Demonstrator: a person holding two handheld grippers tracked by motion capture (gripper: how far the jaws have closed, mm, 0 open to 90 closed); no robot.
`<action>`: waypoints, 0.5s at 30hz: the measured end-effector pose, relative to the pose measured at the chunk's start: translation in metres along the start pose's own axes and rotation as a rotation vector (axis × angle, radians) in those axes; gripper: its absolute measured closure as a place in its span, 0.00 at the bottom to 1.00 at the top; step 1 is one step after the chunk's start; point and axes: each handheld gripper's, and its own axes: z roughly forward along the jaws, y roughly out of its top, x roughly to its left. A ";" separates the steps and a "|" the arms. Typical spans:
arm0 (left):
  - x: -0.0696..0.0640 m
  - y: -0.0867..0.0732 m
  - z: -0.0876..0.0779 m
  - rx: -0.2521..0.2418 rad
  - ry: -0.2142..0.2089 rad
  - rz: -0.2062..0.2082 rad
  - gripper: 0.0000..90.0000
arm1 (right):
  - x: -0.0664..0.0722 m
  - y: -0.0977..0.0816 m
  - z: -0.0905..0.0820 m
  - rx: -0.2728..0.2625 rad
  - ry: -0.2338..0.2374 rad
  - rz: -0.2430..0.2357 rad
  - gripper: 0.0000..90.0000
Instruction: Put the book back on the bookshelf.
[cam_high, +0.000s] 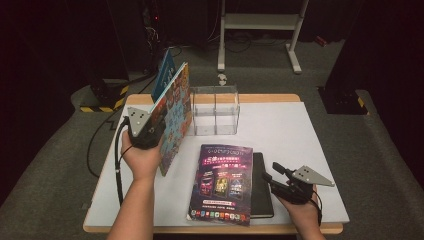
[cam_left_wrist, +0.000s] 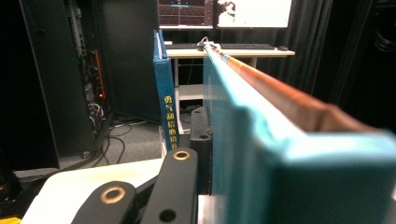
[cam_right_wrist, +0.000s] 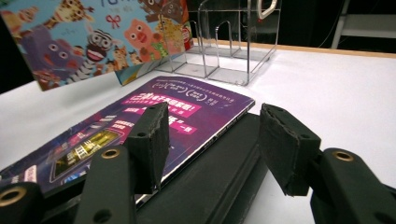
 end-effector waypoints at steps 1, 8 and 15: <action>0.000 -0.001 0.003 -0.005 0.003 -0.005 0.90 | 0.000 0.000 0.000 -0.002 0.002 0.002 0.48; -0.003 -0.009 0.018 -0.022 0.022 0.013 0.90 | -0.001 0.001 -0.002 -0.007 0.007 0.013 0.48; -0.003 -0.014 0.032 -0.023 0.039 0.015 0.90 | 0.000 0.000 -0.002 -0.007 0.015 0.013 0.48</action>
